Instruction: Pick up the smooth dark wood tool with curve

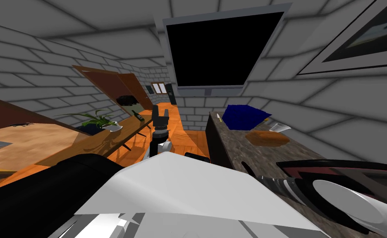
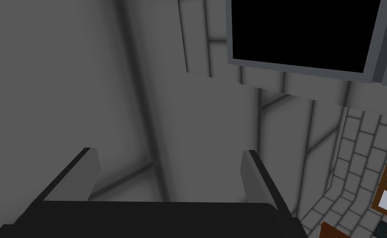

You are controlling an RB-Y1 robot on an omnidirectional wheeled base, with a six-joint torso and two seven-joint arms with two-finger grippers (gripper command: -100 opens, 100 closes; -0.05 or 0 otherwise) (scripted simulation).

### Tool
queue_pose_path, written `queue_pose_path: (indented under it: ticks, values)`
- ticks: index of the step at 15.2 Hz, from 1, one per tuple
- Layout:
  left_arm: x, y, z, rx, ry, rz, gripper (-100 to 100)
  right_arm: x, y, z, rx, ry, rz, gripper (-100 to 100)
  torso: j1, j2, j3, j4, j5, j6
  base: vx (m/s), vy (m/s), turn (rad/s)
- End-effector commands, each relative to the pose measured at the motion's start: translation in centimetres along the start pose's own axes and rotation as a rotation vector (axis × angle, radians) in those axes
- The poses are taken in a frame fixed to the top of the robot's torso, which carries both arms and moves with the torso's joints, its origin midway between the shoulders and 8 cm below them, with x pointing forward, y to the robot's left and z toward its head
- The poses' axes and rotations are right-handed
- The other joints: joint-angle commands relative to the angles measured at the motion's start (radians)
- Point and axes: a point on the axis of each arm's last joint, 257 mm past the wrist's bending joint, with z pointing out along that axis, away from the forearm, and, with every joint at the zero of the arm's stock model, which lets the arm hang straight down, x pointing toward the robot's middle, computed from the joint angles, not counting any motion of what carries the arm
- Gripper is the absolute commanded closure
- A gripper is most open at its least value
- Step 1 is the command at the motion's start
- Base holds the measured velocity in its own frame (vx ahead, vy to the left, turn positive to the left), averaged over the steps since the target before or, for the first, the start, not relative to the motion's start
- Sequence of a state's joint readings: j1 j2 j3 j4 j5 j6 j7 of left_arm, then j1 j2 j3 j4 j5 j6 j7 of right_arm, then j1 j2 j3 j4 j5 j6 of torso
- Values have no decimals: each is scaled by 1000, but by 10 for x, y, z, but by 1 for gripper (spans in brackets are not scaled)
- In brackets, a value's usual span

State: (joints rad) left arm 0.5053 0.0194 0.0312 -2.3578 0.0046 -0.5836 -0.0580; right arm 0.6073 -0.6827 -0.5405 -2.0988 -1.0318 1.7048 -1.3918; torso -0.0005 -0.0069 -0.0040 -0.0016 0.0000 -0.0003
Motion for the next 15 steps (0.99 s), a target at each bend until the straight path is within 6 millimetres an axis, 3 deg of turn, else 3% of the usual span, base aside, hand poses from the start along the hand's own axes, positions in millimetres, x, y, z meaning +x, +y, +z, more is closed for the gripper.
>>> queue_pose_path:
  ticks: [1, 8, 9, 10, 14, 15]
  values:
    - [0, 0, 0, 0, 0, 0, 0, -9, -4, -3, 14, -35, 13, -100, 0, 0, 0, 0, 0, 0, 89, -2, 24]
    - [0, 0, 0, 0, 0, 0, 0, -8, 8, 20, 12, -21, 15, -100, 2, 7, 4, 2, 0, 0, 5, 21, 11]
    - [0, 0, 0, 0, 0, 0, 0, -8, 6, 16, 13, -24, 17, -100, 2, 8, 4, 2, 0, 0, -14, 22, 2]
    - [0, 0, 0, 0, 0, 0, 0, -8, 7, 17, 13, -22, 15, 100, 2, 8, 4, 2, 0, 0, -5, 8, -2]
    - [0, 0, 0, 0, 0, 0, 0, -7, 6, 17, 13, -22, 13, 100, 0, 7, 4, 1, 0, 1, 0, 0, 0]
    - [0, 0, 0, 0, 0, 0, 0, -8, 3, 8, 13, -25, 14, 100, 0, 7, 4, 1, 0, 1, 8, -16, -21]
